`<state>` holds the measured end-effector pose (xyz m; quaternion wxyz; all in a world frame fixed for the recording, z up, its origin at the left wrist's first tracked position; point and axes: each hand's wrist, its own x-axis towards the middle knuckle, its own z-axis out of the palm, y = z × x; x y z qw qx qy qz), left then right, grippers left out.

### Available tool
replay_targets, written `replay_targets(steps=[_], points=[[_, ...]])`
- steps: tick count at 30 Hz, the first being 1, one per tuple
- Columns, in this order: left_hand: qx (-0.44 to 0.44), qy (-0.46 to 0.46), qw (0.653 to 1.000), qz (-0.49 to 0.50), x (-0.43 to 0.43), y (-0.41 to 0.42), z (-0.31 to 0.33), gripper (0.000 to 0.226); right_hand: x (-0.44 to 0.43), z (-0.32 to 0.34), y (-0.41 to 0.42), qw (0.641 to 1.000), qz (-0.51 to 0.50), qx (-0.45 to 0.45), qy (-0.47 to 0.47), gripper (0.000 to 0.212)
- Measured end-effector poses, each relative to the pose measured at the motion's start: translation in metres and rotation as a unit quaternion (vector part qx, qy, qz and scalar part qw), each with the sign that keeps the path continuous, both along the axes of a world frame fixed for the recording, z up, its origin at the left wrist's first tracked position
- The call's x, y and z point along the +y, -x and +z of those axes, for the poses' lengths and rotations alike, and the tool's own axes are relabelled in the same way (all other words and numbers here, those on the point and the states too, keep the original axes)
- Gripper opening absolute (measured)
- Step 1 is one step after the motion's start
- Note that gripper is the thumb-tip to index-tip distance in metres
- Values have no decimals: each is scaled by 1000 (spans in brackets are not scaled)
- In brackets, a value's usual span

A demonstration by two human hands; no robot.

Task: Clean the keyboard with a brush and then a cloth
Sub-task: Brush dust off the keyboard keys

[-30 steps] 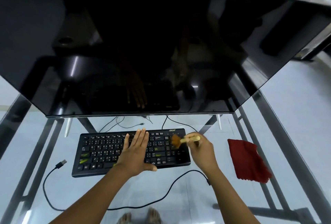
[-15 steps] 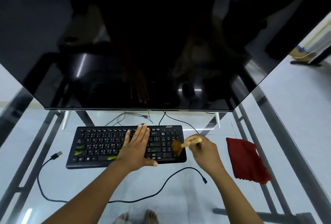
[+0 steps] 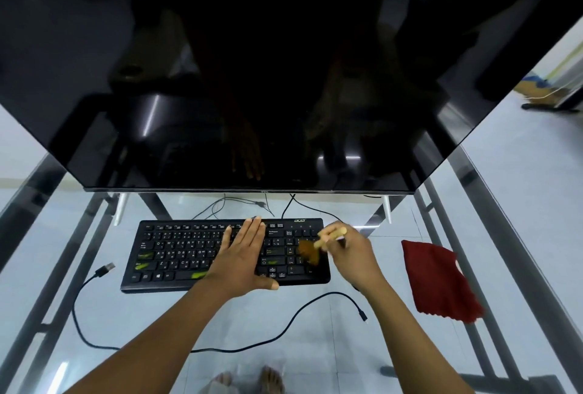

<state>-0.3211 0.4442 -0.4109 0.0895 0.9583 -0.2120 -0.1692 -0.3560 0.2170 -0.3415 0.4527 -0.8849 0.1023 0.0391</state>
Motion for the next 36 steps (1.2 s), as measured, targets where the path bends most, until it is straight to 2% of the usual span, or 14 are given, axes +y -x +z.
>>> replay_targets(steps=[2, 5, 7, 10, 12, 14, 17, 21, 23, 25, 29, 32, 33, 36], points=[[1, 3, 1000, -2, 2, -1, 1, 128, -1, 4, -7, 997, -54, -50, 14, 25], [6, -13, 1000, -13, 6, -4, 4, 126, 5, 0, -11, 996, 31, 3, -78, 9], [6, -25, 999, -20, 7, -5, 7, 125, 9, -2, -13, 999, 38, 12, -34, 14], [12, -21, 1000, -15, 7, -4, 7, 124, 10, -4, -18, 996, -71, -61, -7, 23], [16, -22, 1000, -16, 7, -4, 7, 124, 15, -6, -19, 997, -37, -45, -45, 17], [18, -21, 999, -16, 8, -4, 6, 124, 19, -3, -20, 1000, -5, -17, -20, 19], [17, -18, 1000, -13, 8, -5, 5, 124, 8, 1, -25, 993, -84, -84, 15, 25], [12, -8, 1000, -11, 9, -4, 4, 125, 2, -2, -12, 999, 29, -24, 30, 15], [16, -3, 1000, -9, 10, -4, 3, 125, -2, -6, -6, 997, -35, -57, 49, 24], [19, 2, 1000, -6, 9, -5, 1, 126, -9, -4, -1, 989, -98, -98, 44, 18], [17, 3, 1000, -7, 10, -6, 2, 126, -4, -5, 13, 999, 33, -4, 7, 11], [12, 5, 1000, -6, 9, -6, 3, 127, -5, -6, 17, 995, -63, -74, 31, 26], [11, 4, 1000, -6, 9, -6, 3, 127, -7, -6, 20, 995, -52, -83, 34, 24], [9, -2, 1000, -9, 10, -6, 5, 127, -5, -6, 24, 997, 68, -1, 29, 10]])
